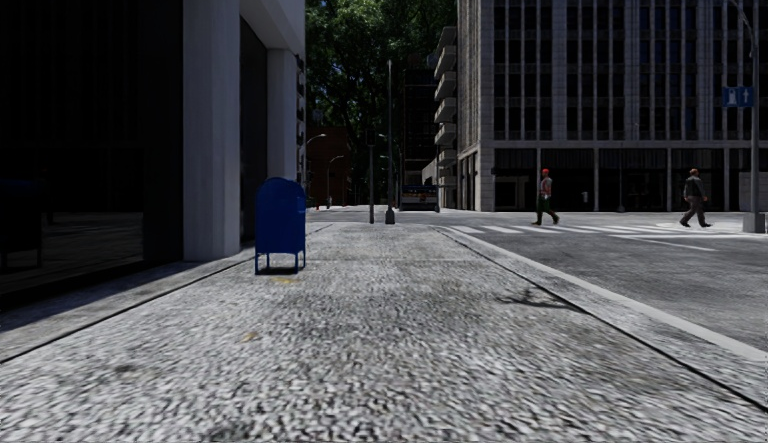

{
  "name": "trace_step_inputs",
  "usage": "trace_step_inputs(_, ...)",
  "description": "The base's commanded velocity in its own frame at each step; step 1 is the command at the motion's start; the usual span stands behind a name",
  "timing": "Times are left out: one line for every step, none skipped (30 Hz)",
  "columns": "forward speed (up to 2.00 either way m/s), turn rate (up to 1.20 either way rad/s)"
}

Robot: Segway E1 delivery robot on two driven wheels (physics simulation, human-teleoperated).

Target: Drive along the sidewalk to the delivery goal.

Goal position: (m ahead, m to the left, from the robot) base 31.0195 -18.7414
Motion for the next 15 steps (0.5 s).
trace_step_inputs(2.0, 0.0)
trace_step_inputs(2.0, 0.0)
trace_step_inputs(2.0, 0.0)
trace_step_inputs(2.0, 0.0)
trace_step_inputs(2.0, 0.0)
trace_step_inputs(2.0, 0.0)
trace_step_inputs(2.0, 0.0)
trace_step_inputs(2.0, 0.0)
trace_step_inputs(2.0, -0.06)
trace_step_inputs(2.0, -0.08)
trace_step_inputs(2.0, 0.0)
trace_step_inputs(2.0, 0.0)
trace_step_inputs(2.0, 0.0)
trace_step_inputs(2.0, 0.0)
trace_step_inputs(2.0, 0.0)
